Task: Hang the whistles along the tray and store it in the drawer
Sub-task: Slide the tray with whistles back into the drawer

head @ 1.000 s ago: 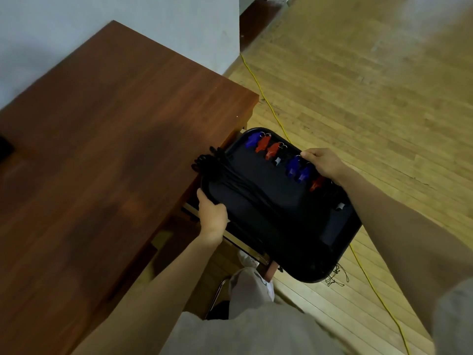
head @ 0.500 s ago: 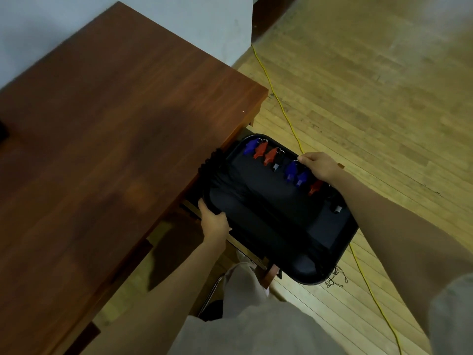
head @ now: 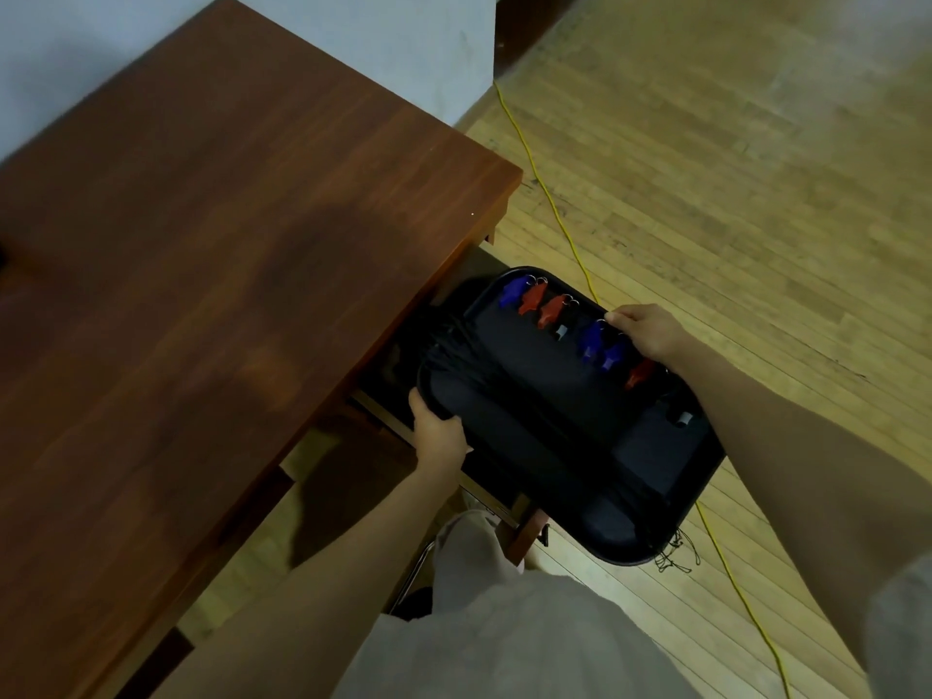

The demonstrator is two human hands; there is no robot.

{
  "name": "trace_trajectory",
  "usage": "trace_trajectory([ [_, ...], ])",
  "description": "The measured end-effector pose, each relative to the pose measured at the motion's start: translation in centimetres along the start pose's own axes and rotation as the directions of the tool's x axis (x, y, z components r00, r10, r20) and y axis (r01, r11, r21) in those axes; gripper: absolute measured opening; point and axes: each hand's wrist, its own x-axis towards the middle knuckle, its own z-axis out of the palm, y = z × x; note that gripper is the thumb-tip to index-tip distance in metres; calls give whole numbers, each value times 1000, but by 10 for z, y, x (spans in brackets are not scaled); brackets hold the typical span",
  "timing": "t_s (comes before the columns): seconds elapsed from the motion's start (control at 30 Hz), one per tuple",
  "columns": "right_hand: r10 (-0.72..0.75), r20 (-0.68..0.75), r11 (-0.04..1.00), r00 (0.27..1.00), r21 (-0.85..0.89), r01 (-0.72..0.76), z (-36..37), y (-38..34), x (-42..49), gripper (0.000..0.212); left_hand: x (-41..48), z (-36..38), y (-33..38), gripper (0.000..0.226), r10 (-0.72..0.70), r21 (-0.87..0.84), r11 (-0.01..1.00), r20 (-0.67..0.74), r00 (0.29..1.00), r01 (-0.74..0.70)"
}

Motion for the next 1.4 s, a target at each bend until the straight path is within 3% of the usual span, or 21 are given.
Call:
trace_trajectory([
  [0.93,-2,45,995,999,-98,6,34,-21,48,35,45,-6,-5,72,-81,-124,990,-77,994,71],
  [1.4,31,11,992,999,-120,-29,11,4,32,35,30,12,-14,75,-102,-98,990,-3,995,102],
])
